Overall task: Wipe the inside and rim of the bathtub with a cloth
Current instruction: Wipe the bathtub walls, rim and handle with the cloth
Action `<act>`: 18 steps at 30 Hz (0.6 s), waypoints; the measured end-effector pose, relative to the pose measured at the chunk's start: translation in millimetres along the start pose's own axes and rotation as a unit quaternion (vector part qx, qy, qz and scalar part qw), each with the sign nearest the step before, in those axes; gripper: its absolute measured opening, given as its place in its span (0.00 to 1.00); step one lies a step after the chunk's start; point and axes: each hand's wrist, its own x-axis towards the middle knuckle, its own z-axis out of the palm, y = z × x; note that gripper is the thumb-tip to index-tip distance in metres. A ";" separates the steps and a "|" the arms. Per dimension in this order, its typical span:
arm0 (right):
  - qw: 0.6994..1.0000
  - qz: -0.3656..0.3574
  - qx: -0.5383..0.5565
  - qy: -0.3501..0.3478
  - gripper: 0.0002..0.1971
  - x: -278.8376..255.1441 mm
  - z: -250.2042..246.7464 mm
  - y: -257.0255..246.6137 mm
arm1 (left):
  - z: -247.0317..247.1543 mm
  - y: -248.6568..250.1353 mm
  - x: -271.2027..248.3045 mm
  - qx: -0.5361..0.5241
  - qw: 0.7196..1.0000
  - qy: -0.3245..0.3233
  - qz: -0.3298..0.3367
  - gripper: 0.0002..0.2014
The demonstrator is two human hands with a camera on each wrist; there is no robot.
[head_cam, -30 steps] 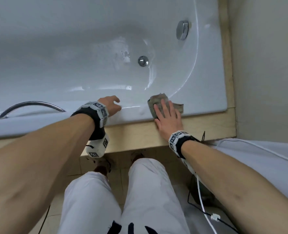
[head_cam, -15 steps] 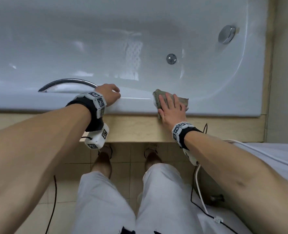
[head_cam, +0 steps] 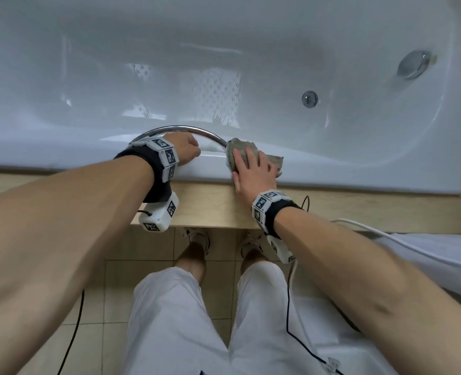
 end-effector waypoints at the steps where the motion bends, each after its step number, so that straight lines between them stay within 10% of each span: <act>1: 1.000 0.000 -0.005 -0.001 0.31 2.8 -4.3 -1.9 | -1.2 0.4 0.1 0.006 1.000 -0.001 0.001 0.18; 18: 0.996 -0.028 0.079 0.029 0.30 6.0 -3.7 82.4 | -6.9 21.3 6.0 0.062 0.998 0.009 -0.025 0.16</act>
